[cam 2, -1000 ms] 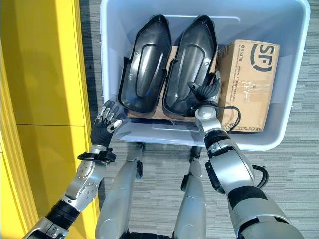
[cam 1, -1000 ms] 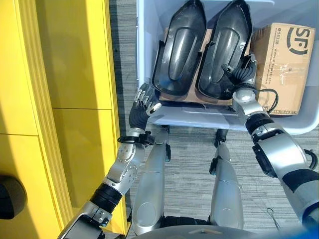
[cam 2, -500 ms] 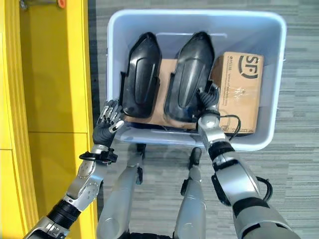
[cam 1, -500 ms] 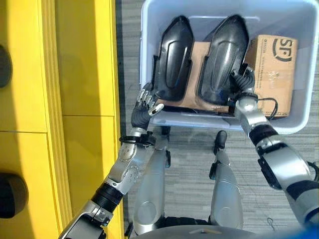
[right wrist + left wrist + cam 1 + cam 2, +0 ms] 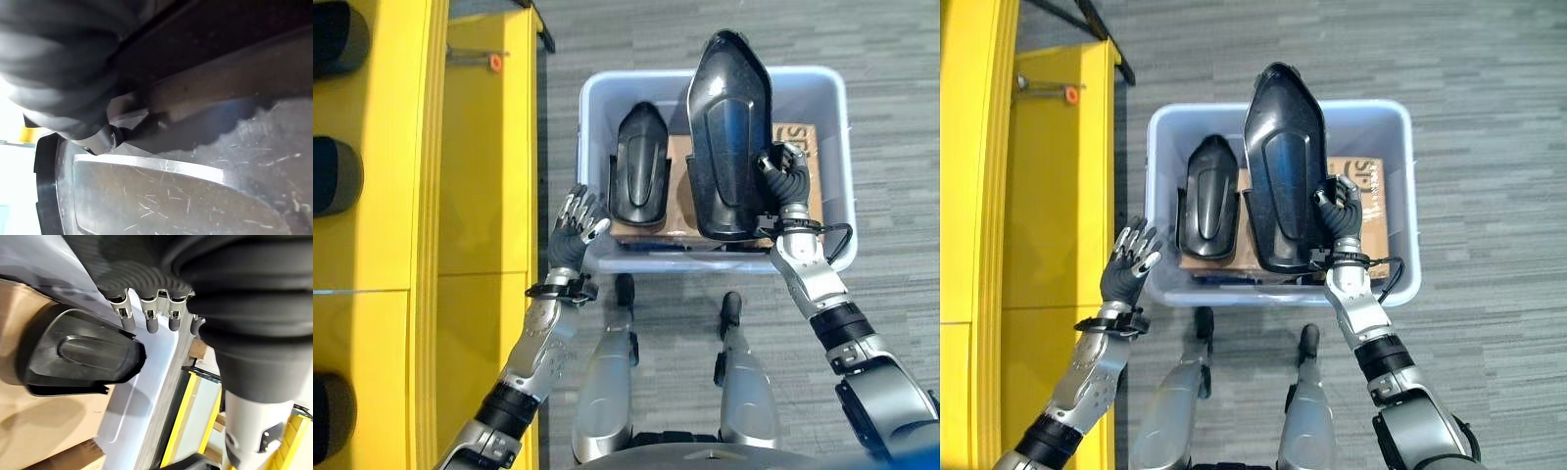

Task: Move parts from the plastic box to the shelf.

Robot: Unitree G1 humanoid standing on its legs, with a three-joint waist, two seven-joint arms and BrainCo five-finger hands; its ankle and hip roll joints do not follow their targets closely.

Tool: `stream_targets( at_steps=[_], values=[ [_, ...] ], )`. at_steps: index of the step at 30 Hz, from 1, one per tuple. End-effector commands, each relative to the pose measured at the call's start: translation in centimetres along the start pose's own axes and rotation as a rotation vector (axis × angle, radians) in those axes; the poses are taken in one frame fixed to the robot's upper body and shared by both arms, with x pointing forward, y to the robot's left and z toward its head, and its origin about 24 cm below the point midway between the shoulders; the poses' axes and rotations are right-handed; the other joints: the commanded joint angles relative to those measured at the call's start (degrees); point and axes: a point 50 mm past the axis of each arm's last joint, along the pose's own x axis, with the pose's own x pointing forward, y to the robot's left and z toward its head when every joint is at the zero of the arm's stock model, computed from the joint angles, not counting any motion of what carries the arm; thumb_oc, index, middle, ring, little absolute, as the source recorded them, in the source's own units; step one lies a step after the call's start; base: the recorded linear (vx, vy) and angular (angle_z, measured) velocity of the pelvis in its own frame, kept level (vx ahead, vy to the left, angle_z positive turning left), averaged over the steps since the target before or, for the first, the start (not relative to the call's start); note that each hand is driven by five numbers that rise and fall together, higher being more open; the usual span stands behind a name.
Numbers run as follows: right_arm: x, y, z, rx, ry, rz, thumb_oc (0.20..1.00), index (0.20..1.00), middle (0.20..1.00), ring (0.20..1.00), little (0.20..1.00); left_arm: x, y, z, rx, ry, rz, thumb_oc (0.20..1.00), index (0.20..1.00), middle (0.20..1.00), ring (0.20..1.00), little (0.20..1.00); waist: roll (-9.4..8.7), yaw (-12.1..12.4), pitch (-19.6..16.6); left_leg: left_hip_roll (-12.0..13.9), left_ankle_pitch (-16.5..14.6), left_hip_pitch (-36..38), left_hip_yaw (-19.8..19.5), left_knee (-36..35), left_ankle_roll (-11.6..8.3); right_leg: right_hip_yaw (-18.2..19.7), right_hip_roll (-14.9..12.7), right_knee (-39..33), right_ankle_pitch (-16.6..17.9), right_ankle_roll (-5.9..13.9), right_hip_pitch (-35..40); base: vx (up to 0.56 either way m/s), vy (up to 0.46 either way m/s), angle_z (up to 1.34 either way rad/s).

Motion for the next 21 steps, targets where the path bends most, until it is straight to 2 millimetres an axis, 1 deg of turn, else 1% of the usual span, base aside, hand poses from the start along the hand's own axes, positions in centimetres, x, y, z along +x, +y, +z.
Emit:
stream_targets(
  at_steps=[1,4,5,7,8,10,11,14,15,16,17,18,19,21],
  values=[
    [0.5,-0.7,3.4,0.043,-0.199,0.002,0.200,0.200,0.200,0.200,0.200,0.1,-0.8,1.0,-0.001,-0.051,-0.086,1.000,1.000,1.000,1.000,1.000,-0.76,0.7,-6.3,6.1,-2.5,3.4,0.0,0.6,-2.56,-0.6,-4.7,7.9,-1.3,2.84,-2.0,0.07,-0.040,-0.02],
    [-0.6,-0.6,3.9,0.093,-0.231,0.042,0.200,0.200,0.200,0.200,0.200,-0.6,0.3,0.7,0.029,-0.023,-0.075,1.000,1.000,1.000,1.000,1.000,-1.40,0.2,-8.9,6.7,-3.1,6.0,0.4,0.7,-2.73,-0.3,-4.2,7.9,-2.1,2.79,0.2,0.07,-0.036,-0.07],
    [-0.6,-0.6,3.8,0.093,-0.229,0.042,0.200,0.200,0.200,0.200,0.200,-0.6,0.3,0.7,0.029,-0.022,-0.075,1.000,1.000,1.000,1.000,1.000,-1.41,0.3,-8.9,6.7,-3.1,6.1,0.4,0.6,-2.74,-0.3,-4.2,7.9,-2.1,2.78,0.3,0.05,-0.022,-0.02],
    [-1.4,-0.5,3.5,0.121,-0.218,0.063,0.200,0.200,0.200,0.200,0.200,-1.1,0.8,0.3,0.038,0.000,-0.060,1.000,1.000,1.000,1.000,1.000,-1.62,0.0,-10.3,6.9,-3.3,7.6,0.8,0.4,-2.85,-0.3,-3.9,8.0,-2.7,2.78,1.5,0.06,-0.031,-0.03],
    [-2.1,-0.3,3.4,0.148,-0.212,0.092,0.200,0.200,0.200,0.200,0.200,-1.5,1.5,0.2,0.047,0.011,-0.043,1.000,1.000,1.000,1.000,1.000,-1.52,-0.2,-11.8,7.3,-3.4,9.1,0.8,0.2,-2.98,-0.3,-3.7,8.4,-3.3,2.69,2.5,0.08,-0.050,-0.03],
    [-3.2,0.0,3.0,0.207,-0.188,0.155,0.200,0.200,0.200,0.200,0.200,-2.2,2.5,0.2,0.067,0.025,-0.014,1.000,1.000,1.000,1.000,1.000,-1.30,-0.4,-14.3,8.8,-3.3,12.4,1.3,-0.2,-3.27,-0.4,-2.8,12.4,-6.4,2.27,3.9,0.09,-0.078,-0.11],
    [-3.4,0.2,2.9,0.238,-0.179,0.174,0.200,0.200,0.200,0.200,0.200,-2.3,2.9,0.4,0.074,0.022,-0.004,1.000,1.000,1.000,1.000,1.000,-1.17,-0.4,-14.7,9.2,-3.2,13.1,1.2,-0.1,-3.36,-0.4,-2.6,13.9,-7.4,2.01,4.1,0.07,-0.092,-0.13],
    [-3.9,1.0,2.9,0.251,-0.169,0.235,0.200,0.200,0.200,0.200,0.200,-2.8,3.7,0.5,0.077,0.022,0.033,1.000,1.000,1.000,1.000,1.000,-0.90,-0.2,-15.6,10.6,-3.0,15.5,0.7,0.4,-3.58,-0.9,-1.5,18.9,-11.1,0.79,5.2,0.04,-0.132,-0.02],
    [-4.1,1.6,3.0,0.302,-0.159,0.275,0.200,0.200,0.200,0.200,0.200,-3.2,4.0,0.4,0.068,0.024,0.054,1.000,1.000,1.000,1.000,1.000,-0.99,0.3,-15.8,11.8,-2.2,16.6,0.1,0.5,-3.81,-1.7,-0.6,21.5,-13.3,-0.28,6.0,0.01,-0.141,0.07],
    [-4.1,1.7,2.9,0.303,-0.159,0.276,0.200,0.200,0.200,0.200,0.200,-3.2,4.0,0.4,0.068,0.024,0.055,1.000,1.000,1.000,1.000,1.000,-0.98,0.2,-15.7,11.8,-2.2,16.7,0.0,0.4,-3.86,-1.8,-0.6,21.6,-13.4,-0.32,6.1,-0.02,-0.166,0.18],
    [-4.0,2.1,3.2,0.307,-0.165,0.296,0.200,0.200,0.200,0.200,0.200,-3.4,4.3,0.4,0.069,0.023,0.072,1.000,1.000,1.000,1.000,1.000,-0.89,0.6,-15.7,12.3,-1.6,17.1,-0.5,0.2,-3.91,-2.0,0.0,23.2,-14.5,-0.92,6.0,-0.06,-0.135,0.23],
    [-3.8,2.6,3.7,0.291,-0.188,0.316,0.200,0.200,0.200,0.200,0.200,-3.7,4.5,0.4,0.062,0.020,0.093,1.000,1.000,1.000,1.000,1.000,-0.75,1.2,-15.5,13.0,0.1,17.0,-1.3,0.1,-4.15,-2.3,0.9,24.3,-15.5,-1.66,5.8,-0.16,-0.258,0.29],
    [-3.3,3.2,4.8,0.283,-0.233,0.338,0.200,0.200,0.200,0.200,0.200,-4.2,5.1,0.3,0.048,0.011,0.140,1.000,1.000,1.000,1.000,1.000,-0.28,2.5,-15.2,14.0,4.7,16.0,-2.8,-0.4,-5.11,-3.2,2.3,24.8,-16.2,-2.66,5.2,-0.20,-0.248,0.20],
    [-2.9,3.6,5.4,0.325,-0.252,0.337,0.200,0.200,0.200,0.200,0.200,-4.8,5.1,-0.3,0.013,0.030,0.168,1.000,1.000,1.000,1.000,1.000,0.52,3.9,-15.0,14.2,10.3,13.9,-4.4,-1.6,-6.04,-4.5,3.2,23.5,-16.0,-3.33,4.8,-0.19,-0.176,0.21]
  ],
)
